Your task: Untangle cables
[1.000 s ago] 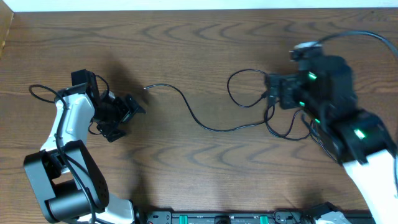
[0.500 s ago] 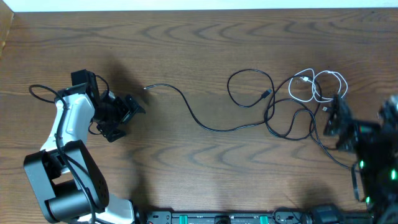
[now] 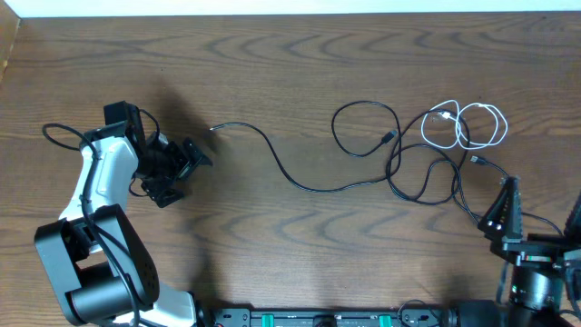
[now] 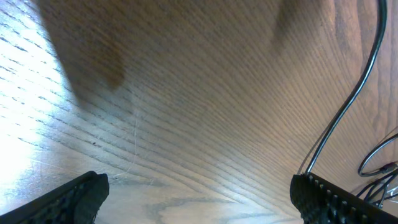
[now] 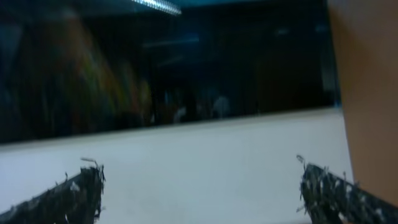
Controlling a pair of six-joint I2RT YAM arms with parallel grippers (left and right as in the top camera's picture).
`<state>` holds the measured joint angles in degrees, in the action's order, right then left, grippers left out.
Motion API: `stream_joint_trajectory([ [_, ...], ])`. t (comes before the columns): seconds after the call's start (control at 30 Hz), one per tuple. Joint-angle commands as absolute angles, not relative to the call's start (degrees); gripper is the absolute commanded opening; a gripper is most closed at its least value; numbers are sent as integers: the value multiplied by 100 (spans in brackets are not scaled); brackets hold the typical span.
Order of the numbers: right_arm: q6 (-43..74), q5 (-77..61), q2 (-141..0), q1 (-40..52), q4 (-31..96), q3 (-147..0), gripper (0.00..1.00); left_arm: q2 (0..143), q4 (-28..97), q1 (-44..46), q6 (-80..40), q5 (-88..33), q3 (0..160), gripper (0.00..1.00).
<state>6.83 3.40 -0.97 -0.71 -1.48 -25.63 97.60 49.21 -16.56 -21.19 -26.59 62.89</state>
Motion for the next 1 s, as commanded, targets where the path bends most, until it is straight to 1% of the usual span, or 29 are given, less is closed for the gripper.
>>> stream_joint_trajectory([
  [0.0, 615, 36, -32, -113, -891, -1857, 99, 9734, 4943, -1680, -2126, -2582, 6361, 98],
  [0.17, 617, 47, -32, -113, -1643, -947, 99, 9734, 4943, -1680, -2128, -2582, 6361, 98],
  [0.4, 725, 45, -32, -113, -1846, -89, 99, 9734, 4943, -1680, -2126, -2582, 6361, 98],
  [0.73, 725, -49, -30, -110, -440, -30, 99, 9734, 4943, -1680, -2128, -2582, 6361, 98],
  [0.83, 720, -80, -32, -119, 482, -30, 99, 9734, 4943, -1680, -2128, -2582, 6361, 98],
  [0.97, 720, -78, -93, -117, 427, -32, 99, 9734, 4943, -1680, -2128, -2582, 6361, 98],
])
